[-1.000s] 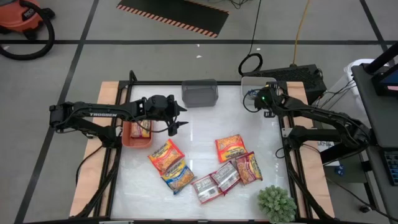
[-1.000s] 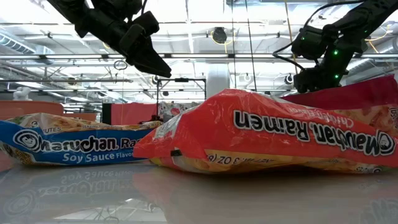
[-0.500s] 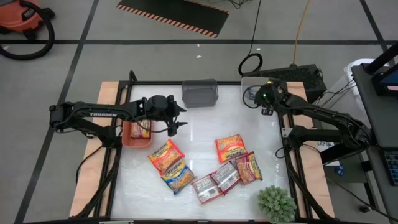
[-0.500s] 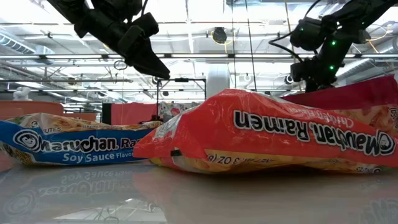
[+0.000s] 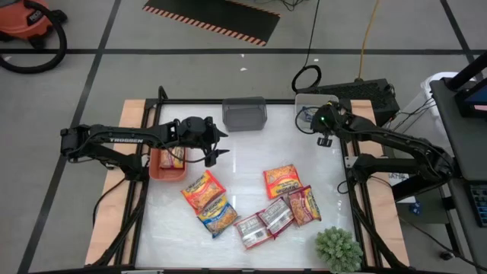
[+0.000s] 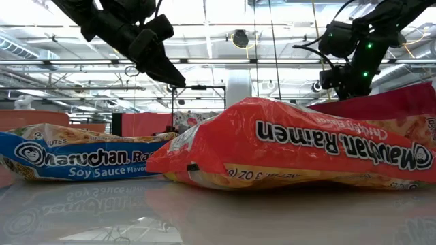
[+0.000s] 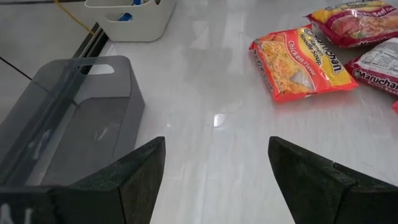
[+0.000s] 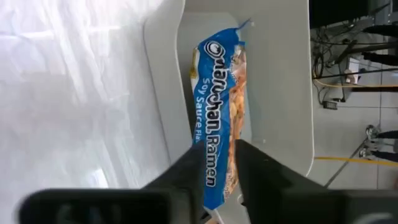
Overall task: Sort Maruchan noodles
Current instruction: Put the top blue noodle pack into the gray bin
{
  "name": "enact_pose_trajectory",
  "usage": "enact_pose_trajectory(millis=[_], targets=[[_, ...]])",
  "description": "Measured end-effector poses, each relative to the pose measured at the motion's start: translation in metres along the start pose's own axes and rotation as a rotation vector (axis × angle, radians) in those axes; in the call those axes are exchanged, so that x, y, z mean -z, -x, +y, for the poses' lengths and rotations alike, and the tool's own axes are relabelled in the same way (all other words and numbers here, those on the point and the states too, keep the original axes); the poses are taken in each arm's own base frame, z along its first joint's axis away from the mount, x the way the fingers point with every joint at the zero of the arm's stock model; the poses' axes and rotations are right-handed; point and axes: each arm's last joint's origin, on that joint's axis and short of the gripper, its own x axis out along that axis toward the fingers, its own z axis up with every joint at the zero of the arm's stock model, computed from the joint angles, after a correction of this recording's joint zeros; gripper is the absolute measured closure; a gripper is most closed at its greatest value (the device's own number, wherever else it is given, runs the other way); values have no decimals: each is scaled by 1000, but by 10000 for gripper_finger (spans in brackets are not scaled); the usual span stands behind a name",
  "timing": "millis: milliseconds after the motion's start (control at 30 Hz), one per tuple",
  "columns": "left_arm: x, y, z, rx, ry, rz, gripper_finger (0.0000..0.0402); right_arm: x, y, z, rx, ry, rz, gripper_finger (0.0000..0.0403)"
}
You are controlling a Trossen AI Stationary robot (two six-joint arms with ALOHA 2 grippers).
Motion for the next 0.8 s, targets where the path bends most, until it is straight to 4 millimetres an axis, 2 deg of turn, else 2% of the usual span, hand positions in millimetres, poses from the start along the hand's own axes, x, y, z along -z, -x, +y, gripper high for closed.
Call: enact_pose_trajectory(millis=[100, 167, 633, 800], targets=[[0, 0, 0, -1, -3, 0, 112, 0, -3, 0, -20, -11, 6, 382], [0, 0, 0, -1, -5, 0, 112, 1, -7, -1, -43, -28, 14, 397], [0, 0, 0, -1, -15, 0, 112, -2, -46, -9, -75, -78, 76, 402], [0, 0, 0, 0, -14, 5, 112, -2, -51, -12, -40, -79, 99, 402]])
